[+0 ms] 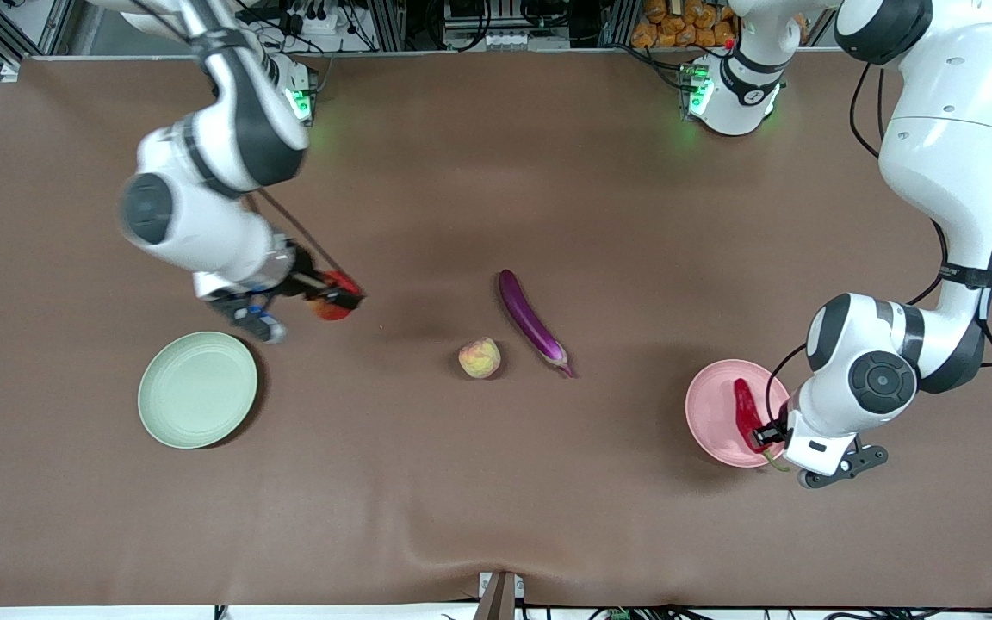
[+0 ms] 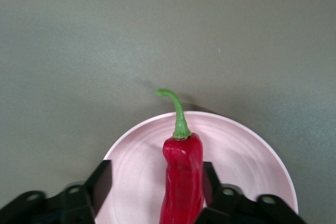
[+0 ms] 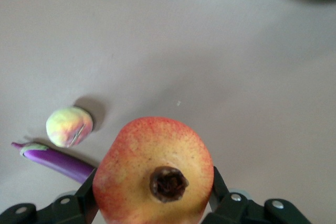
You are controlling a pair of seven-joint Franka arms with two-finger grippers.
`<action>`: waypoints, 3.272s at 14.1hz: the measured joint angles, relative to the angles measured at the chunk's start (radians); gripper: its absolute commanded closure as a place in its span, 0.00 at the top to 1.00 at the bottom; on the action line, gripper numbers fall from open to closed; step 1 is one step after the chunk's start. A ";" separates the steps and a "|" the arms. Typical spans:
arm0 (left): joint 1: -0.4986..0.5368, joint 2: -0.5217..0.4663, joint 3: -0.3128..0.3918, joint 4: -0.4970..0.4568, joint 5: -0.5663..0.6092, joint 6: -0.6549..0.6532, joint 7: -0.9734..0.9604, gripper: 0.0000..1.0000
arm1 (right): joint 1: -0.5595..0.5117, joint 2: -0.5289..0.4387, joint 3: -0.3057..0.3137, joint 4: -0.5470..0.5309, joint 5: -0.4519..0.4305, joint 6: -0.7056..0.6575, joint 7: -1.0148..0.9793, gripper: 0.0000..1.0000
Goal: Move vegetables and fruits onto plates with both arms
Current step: 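Lower the pomegranate onto the green plate while the left gripper reaches the eggplant, then grasp the purple eggplant with the left gripper while the right gripper reaches the peach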
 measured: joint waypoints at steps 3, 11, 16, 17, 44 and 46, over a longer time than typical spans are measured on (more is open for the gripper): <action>-0.001 -0.010 -0.007 0.009 0.000 -0.001 -0.004 1.00 | -0.135 0.081 -0.001 -0.001 -0.017 0.015 -0.211 0.54; -0.132 -0.028 -0.139 0.002 0.000 -0.100 -0.550 1.00 | -0.421 0.352 -0.002 0.013 -0.062 0.254 -0.805 0.76; -0.310 -0.022 -0.136 -0.004 0.000 -0.100 -0.868 1.00 | -0.445 0.362 0.003 0.031 -0.062 0.249 -0.862 1.00; -0.343 -0.019 -0.133 -0.005 0.000 -0.100 -0.903 1.00 | -0.444 0.362 0.007 0.034 -0.062 0.246 -0.862 1.00; -0.312 -0.075 -0.078 -0.024 0.006 -0.127 -0.627 0.00 | 0.065 0.316 0.038 0.160 -0.062 0.226 0.360 1.00; -0.234 -0.090 -0.078 -0.025 0.006 -0.131 -0.451 0.00 | 0.135 0.386 0.038 0.250 -0.065 0.227 0.501 1.00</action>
